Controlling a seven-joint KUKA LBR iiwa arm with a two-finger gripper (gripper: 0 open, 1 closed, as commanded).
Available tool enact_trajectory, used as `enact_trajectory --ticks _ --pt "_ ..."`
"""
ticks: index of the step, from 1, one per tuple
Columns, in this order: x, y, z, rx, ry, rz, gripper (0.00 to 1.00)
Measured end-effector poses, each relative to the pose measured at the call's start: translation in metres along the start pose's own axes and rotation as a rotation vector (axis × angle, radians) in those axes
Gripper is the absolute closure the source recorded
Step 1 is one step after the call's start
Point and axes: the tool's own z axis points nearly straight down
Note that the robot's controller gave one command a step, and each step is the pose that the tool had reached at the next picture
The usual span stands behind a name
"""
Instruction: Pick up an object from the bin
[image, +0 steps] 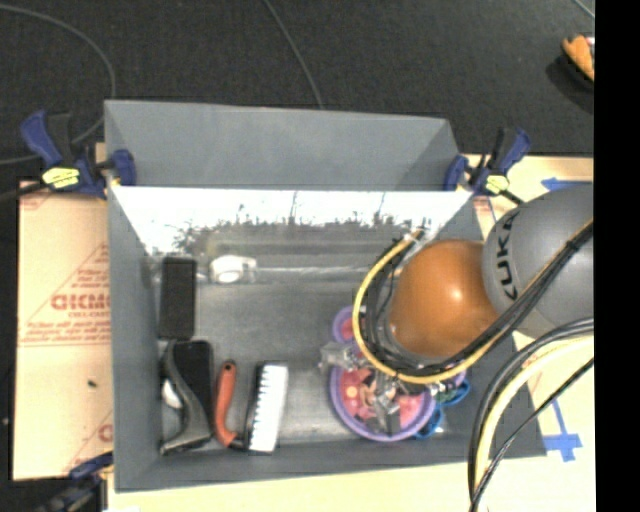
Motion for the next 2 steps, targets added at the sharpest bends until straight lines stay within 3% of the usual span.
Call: enact_trajectory --ticks 1,2 --pt "-0.0811 0.1316 -0.0013 0.019 0.001 -0.092 1.0" --pt "-0.0814 0.1332 -0.0013 0.016 0.0 -0.094 1.0"
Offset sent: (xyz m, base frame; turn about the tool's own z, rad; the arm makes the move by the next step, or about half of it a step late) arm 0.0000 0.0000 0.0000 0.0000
